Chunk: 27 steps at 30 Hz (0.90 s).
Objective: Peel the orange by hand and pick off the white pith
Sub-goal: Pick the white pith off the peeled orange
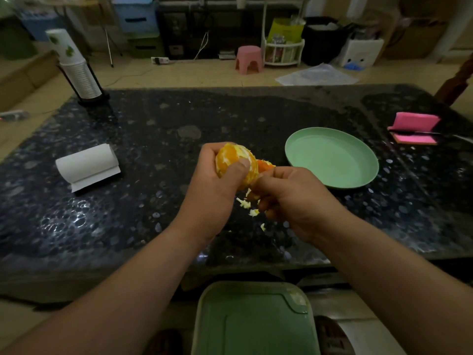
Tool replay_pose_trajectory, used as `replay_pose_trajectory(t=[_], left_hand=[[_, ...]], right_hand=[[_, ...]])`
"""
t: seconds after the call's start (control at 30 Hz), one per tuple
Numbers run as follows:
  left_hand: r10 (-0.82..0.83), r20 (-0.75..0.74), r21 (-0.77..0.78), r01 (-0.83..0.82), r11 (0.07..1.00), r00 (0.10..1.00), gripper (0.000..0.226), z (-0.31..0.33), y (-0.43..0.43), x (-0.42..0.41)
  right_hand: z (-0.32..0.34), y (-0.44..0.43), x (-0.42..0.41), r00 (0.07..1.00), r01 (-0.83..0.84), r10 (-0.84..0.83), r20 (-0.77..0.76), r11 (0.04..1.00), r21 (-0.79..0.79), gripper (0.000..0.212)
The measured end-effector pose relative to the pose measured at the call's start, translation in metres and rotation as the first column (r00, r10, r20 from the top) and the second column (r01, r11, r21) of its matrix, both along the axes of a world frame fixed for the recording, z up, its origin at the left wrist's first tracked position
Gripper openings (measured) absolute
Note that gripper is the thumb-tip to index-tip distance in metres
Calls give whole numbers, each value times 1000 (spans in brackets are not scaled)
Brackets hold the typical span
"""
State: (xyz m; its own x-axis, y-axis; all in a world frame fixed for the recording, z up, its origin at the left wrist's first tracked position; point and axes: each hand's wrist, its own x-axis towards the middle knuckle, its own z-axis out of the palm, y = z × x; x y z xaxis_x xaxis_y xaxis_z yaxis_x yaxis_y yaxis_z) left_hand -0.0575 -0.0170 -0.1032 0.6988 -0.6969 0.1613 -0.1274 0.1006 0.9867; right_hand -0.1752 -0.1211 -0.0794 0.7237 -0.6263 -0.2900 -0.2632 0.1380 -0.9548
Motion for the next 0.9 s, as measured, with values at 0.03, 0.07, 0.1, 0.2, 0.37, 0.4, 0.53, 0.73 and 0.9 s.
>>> replay_pose_trajectory(t=[0.03,0.07,0.1,0.2,0.37,0.4,0.53,0.73,0.9], left_hand=[[0,-4,-1,0,1000,1000,35,-1,-1,-1],[-1,-15,-4,1,1000,1000,36,-1,-1,-2],[0,-32,-5,0,1000,999,38,-2,-2,-3],[7,-128,4,-6,1000,992,39,-2,-3,-3],[1,-277,35,9,999,961,40,0,-3,2],[-1,-299,41,14,999,954,41,0,-4,2],[-2,-373,50,22,998,928,37,2,-4,4],[-89,-532,83,157,984,842,31,9,1,6],[-169,-673,34,258,965,720,40,13,7,13]], right_hand=[[-1,0,0,1000,14,-14,2,999,-34,14],[-2,0,0,1000,31,-30,5,998,-58,15],[-3,1,1,999,44,-44,9,996,-73,16],[-4,1,2,999,46,-45,19,994,-96,16],[-4,-1,3,999,16,-11,36,990,-142,15],[-4,-1,3,999,11,-5,42,989,-150,17],[-3,-3,-1,999,-29,37,28,972,-231,15],[0,-13,-9,990,-142,137,-45,872,-468,7],[-3,-25,-11,991,-122,130,-25,823,-554,10]])
